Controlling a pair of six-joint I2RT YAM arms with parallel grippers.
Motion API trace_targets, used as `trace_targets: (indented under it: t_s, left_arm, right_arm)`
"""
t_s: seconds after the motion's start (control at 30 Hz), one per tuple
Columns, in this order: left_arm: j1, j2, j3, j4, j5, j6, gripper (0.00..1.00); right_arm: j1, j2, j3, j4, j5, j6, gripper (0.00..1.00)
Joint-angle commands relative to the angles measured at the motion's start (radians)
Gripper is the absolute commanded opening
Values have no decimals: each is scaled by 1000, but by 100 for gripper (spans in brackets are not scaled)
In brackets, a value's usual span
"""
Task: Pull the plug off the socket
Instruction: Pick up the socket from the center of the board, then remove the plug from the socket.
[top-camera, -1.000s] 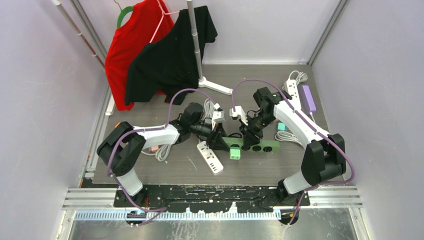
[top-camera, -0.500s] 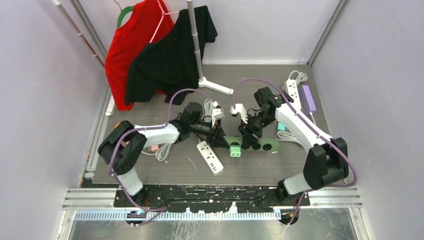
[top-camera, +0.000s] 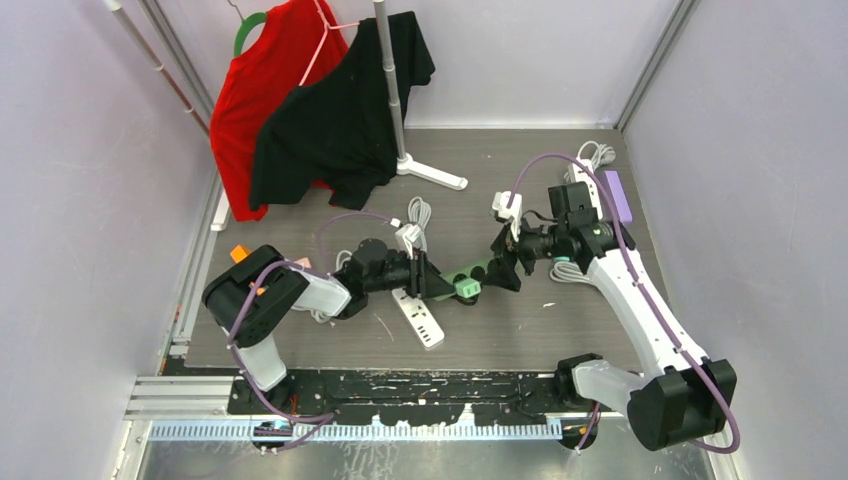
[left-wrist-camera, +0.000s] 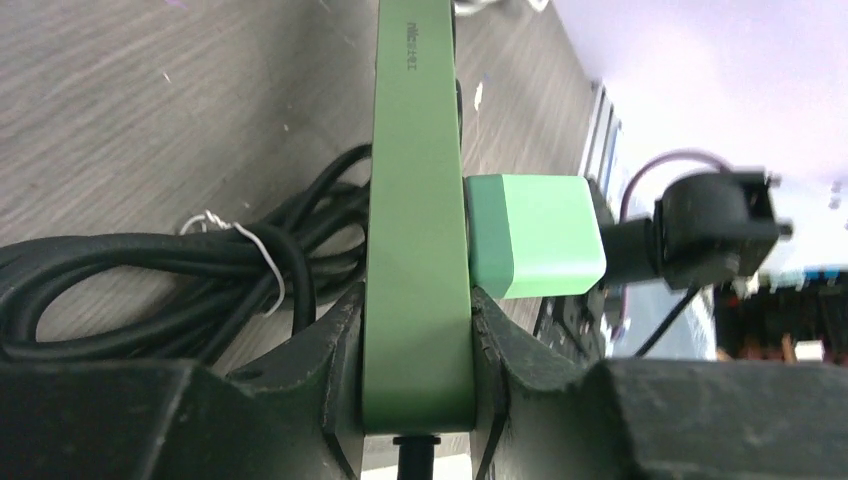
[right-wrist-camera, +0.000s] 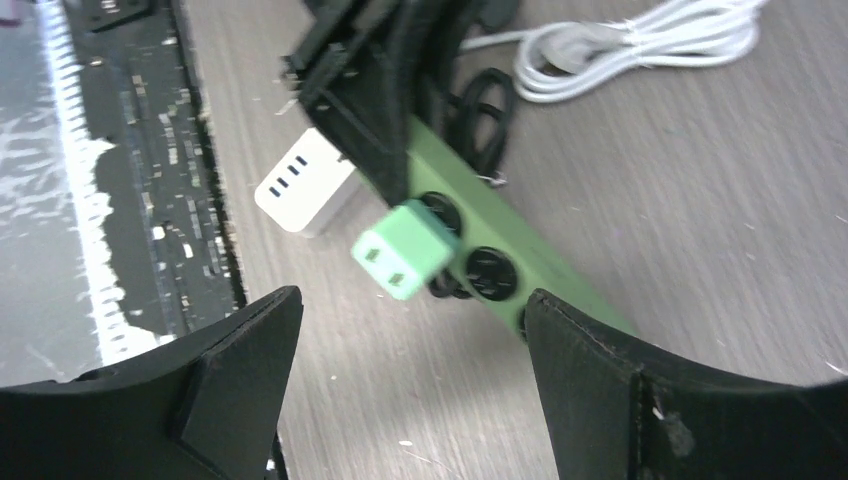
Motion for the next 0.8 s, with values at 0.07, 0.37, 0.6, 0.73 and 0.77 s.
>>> trace_targets:
  t_s: [0.07, 0.37, 0.6, 0.73, 0.77]
  left_arm:
    - [-32, 9, 62, 87, -240, -264, 0]
    - [-42, -5, 97, -48, -218, -403, 0]
    - [-47, -35, 143, -251, -226, -416, 0]
    - [-47, -47, 149, -272, -224, -421, 0]
    - [-46, -46, 154, -274, -220, -422, 0]
  right_arm:
    - [1, -33, -102, -22, -223, -229, 89]
    - [9, -56, -198, 38, -147, -382, 100]
    - [116, -38, -249, 162, 3, -451, 98]
    - [179, -39, -276, 245, 77, -414, 90]
    - [188, -40, -282, 263, 91, -410, 88]
